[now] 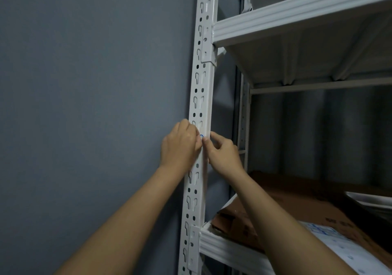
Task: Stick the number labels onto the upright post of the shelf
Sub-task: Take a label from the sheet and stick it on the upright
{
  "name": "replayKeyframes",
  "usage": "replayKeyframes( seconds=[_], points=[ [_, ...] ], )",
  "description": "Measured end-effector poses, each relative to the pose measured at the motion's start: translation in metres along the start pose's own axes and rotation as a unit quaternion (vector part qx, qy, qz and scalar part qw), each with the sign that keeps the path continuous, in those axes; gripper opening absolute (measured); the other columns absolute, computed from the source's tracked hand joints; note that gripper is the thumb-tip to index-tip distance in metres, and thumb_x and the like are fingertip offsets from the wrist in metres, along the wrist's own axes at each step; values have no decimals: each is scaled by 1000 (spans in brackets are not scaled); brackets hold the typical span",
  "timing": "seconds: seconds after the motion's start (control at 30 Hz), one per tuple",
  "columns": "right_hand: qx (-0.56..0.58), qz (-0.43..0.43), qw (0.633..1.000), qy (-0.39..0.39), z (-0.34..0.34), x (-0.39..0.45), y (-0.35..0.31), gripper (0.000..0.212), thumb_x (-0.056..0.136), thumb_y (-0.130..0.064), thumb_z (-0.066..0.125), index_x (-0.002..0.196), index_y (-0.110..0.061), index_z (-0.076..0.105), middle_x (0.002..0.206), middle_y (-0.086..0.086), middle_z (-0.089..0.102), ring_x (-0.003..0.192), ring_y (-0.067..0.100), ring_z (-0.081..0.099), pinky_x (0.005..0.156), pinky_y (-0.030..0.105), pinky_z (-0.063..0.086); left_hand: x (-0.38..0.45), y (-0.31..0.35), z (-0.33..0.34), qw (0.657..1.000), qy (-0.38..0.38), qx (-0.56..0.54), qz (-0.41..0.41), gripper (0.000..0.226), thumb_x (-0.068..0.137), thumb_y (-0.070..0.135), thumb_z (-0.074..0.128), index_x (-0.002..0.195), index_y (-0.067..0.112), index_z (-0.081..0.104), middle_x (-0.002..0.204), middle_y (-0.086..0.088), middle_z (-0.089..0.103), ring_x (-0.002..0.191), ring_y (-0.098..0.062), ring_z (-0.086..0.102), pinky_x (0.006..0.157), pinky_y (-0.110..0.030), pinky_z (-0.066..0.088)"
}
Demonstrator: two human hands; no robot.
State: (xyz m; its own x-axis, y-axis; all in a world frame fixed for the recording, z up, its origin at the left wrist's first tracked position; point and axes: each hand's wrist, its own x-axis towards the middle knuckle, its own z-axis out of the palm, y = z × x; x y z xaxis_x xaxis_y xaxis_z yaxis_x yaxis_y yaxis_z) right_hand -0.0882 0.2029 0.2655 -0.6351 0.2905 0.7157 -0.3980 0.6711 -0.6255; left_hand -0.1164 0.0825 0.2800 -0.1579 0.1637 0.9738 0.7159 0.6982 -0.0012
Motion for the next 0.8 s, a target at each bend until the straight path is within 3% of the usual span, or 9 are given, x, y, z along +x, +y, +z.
replayKeyframes(
  seconds=[0.17,0.3,0.37,0.4,0.5,0.57,0.63,0.7,0.8],
  points=[
    [3,6,1000,-3,-1,-2,-2,57,84,-59,45,131,-29,57,85,-5,72,92,18,67,86,48,55,6,-7,-2,997,11,54,55,21,75,26,55,63,9,57,67,-5,53,56,-21,56,38,-19,28],
    [8,1,1000,-14,-1,-4,-4,63,77,-66,42,126,-31,59,85,-3,72,89,18,68,83,48,56,4,-9,-2,998,-61,7,10,21,93,26,50,90,7,59,95,-6,54,87,-23,55,56,-32,36],
    [18,7,1000,-19,-3,-4,-4,73,68,-73,39,125,-33,58,88,-3,72,90,19,69,83,48,56,4,-10,-5,996,-85,-17,-6,21,96,29,47,98,10,56,102,-2,51,95,-19,50,64,-30,36],
    [23,7,1000,-20,-3,-3,-2,68,69,-72,40,122,-35,60,89,-3,73,90,19,69,83,48,56,2,-10,-5,996,-84,-40,-12,20,96,29,46,97,11,56,102,-1,51,95,-17,49,65,-29,35],
    [36,-12,999,-32,-5,-4,-4,19,87,-53,48,99,-49,62,87,0,74,87,21,71,82,51,56,2,-13,-2,988,-87,-119,-39,16,95,27,50,91,13,57,98,2,53,92,-15,52,69,-30,39],
    [37,-13,999,-37,-7,-4,-5,16,92,-44,50,98,-52,63,89,-1,74,88,19,71,84,51,55,3,-19,0,979,-69,-179,-64,13,94,24,53,90,14,60,98,1,55,93,-18,55,75,-35,45],
    [-22,-34,998,-42,-12,-5,-8,20,95,-41,50,110,-45,62,94,-4,74,91,17,69,83,49,55,3,-24,-1,975,-38,-201,-85,12,94,22,54,91,15,63,100,1,57,93,-19,57,78,-38,47],
    [-158,-94,983,-7,-20,-6,-10,28,94,-43,53,122,-37,58,103,-8,71,92,14,67,80,44,57,2,-30,-3,976,-25,-198,-90,11,94,21,53,92,17,64,101,4,56,93,-19,57,77,-38,47],
    [-311,-234,919,67,-29,-6,-18,32,92,-33,61,122,-20,61,107,0,63,89,19,63,71,42,56,-4,-34,-4,976,-17,-201,-82,9,93,22,56,94,19,64,100,6,55,93,-18,58,76,-40,49]
  ],
)
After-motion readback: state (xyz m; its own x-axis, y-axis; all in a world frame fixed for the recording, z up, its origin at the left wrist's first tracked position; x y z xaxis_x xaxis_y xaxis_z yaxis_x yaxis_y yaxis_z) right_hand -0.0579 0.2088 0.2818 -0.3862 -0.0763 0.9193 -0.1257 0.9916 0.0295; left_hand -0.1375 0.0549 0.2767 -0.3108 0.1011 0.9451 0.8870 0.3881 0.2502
